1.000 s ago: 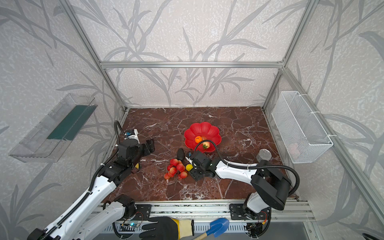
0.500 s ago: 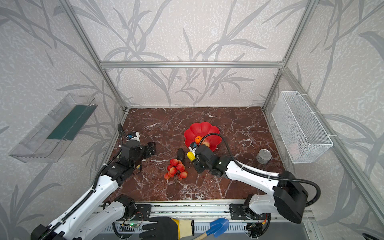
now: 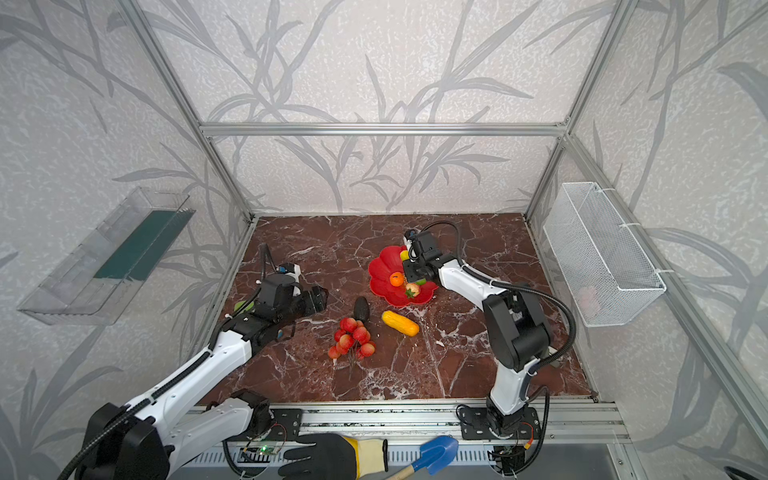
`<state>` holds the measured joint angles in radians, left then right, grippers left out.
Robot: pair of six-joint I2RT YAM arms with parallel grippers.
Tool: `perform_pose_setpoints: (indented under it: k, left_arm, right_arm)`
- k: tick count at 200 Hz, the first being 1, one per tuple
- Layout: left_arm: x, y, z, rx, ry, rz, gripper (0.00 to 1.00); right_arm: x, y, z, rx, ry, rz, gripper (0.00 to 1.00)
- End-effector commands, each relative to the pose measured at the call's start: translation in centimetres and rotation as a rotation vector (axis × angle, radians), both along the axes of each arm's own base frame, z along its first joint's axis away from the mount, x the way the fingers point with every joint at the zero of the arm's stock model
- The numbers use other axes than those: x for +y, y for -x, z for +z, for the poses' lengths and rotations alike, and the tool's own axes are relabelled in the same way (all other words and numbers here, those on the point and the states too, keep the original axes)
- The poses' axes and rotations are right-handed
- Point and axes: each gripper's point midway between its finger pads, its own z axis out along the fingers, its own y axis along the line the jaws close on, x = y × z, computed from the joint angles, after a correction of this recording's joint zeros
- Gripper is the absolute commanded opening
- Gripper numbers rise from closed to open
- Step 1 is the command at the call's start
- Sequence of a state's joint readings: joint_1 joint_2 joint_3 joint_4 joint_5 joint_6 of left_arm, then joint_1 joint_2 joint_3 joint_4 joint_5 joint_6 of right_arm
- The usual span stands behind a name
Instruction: Place and organize the fake fruits in the fruit bowl
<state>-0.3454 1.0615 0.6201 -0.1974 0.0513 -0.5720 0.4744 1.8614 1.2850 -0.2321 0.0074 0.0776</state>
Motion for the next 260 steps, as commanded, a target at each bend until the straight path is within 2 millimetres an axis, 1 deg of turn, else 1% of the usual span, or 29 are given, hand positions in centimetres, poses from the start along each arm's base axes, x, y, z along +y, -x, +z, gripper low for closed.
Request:
perform_pose_setpoints:
  k: [1, 19, 27, 37, 54, 61, 73, 99, 118, 121, 122, 125, 137, 146, 161, 176, 191, 206, 230, 247, 260]
  left_arm:
    - [-1.2, -1.2, 1.4, -0.033, 0.036, -0.046, 0.83]
    - [-2.1, -1.7, 1.1, -0.015, 0.051, -0.080, 0.82]
    - [-2.5, -1.8, 0.9, -0.006, 0.056, -0.097, 0.82]
    - [-2.9, -2.0, 0.6, 0.007, 0.059, -0.111, 0.82]
    - [-3.3, -2.4, 0.0, 0.032, 0.059, -0.129, 0.82]
    - [-3.6, -2.5, -0.2, 0.041, 0.062, -0.139, 0.82]
    - [-4.1, -2.7, -0.6, 0.054, 0.070, -0.156, 0.82]
    - [-5.2, -3.0, -1.7, 0.091, 0.072, -0.193, 0.81]
    - [-6.4, -3.0, -2.4, 0.114, 0.053, -0.242, 0.80]
    - [-6.5, -3.0, -2.6, 0.121, 0.048, -0.248, 0.79]
    - [-6.5, -3.0, -2.7, 0.124, 0.045, -0.250, 0.79]
    - [-6.8, -2.9, -2.8, 0.127, 0.037, -0.260, 0.79]
    - [-7.4, -2.7, -3.5, 0.151, 0.002, -0.290, 0.79]
    - [-7.9, -2.5, -4.0, 0.173, -0.022, -0.313, 0.79]
    - [-8.6, -2.4, -4.8, 0.202, -0.048, -0.336, 0.79]
    - [-9.3, -2.6, -5.3, 0.209, -0.061, -0.356, 0.79]
    - [-10.0, -2.7, -5.8, 0.217, -0.079, -0.378, 0.80]
    - [-10.7, -2.6, -6.8, 0.244, -0.099, -0.406, 0.80]
    - [-11.6, -2.3, -8.4, 0.284, -0.131, -0.445, 0.80]
    - [-11.9, -2.2, -9.3, 0.304, -0.146, -0.456, 0.79]
    - [-12.0, -2.1, -9.9, 0.317, -0.148, -0.457, 0.75]
  right_arm:
    - [0.5, -2.3, 0.6, -0.061, 0.034, 0.028, 0.36]
    - [0.5, -3.2, -0.6, -0.047, 0.048, 0.025, 0.37]
    - [0.5, -3.5, -1.0, -0.039, 0.054, 0.022, 0.40]
    - [0.4, -3.6, -1.4, -0.034, 0.059, 0.018, 0.46]
    - [0.4, -3.6, -1.4, -0.031, 0.052, 0.014, 0.61]
    - [0.4, -3.6, -1.0, -0.033, 0.045, 0.015, 0.67]
    - [0.3, -3.5, 0.2, -0.051, 0.030, 0.009, 0.73]
    - [0.0, -3.1, 4.9, -0.139, -0.036, -0.012, 0.82]
    - [-0.4, -1.6, 8.3, -0.177, -0.126, -0.030, 0.88]
    - [-0.4, -1.2, 8.1, -0.169, -0.140, -0.031, 0.89]
    - [-0.5, -1.0, 8.7, -0.179, -0.151, -0.031, 0.89]
    - [-0.5, -0.6, 9.5, -0.192, -0.178, -0.031, 0.89]
    - [-0.7, 1.2, 10.5, -0.206, -0.252, -0.029, 0.92]
    - [-0.9, 2.6, 10.8, -0.212, -0.295, -0.031, 0.94]
    - [-1.8, 4.9, 10.5, -0.201, -0.329, -0.048, 0.96]
    - [-2.9, 7.0, 9.7, -0.178, -0.331, -0.067, 0.97]
    - [-4.1, 8.8, 9.0, -0.165, -0.316, -0.087, 0.97]
    - [-5.3, 10.4, 8.4, -0.155, -0.293, -0.104, 0.98]
    - [-6.7, 12.1, 8.0, -0.152, -0.257, -0.123, 0.98]
    - [-7.3, 12.6, 8.1, -0.160, -0.249, -0.134, 0.98]
    - [-7.6, 12.8, 8.0, -0.165, -0.250, -0.146, 0.98]
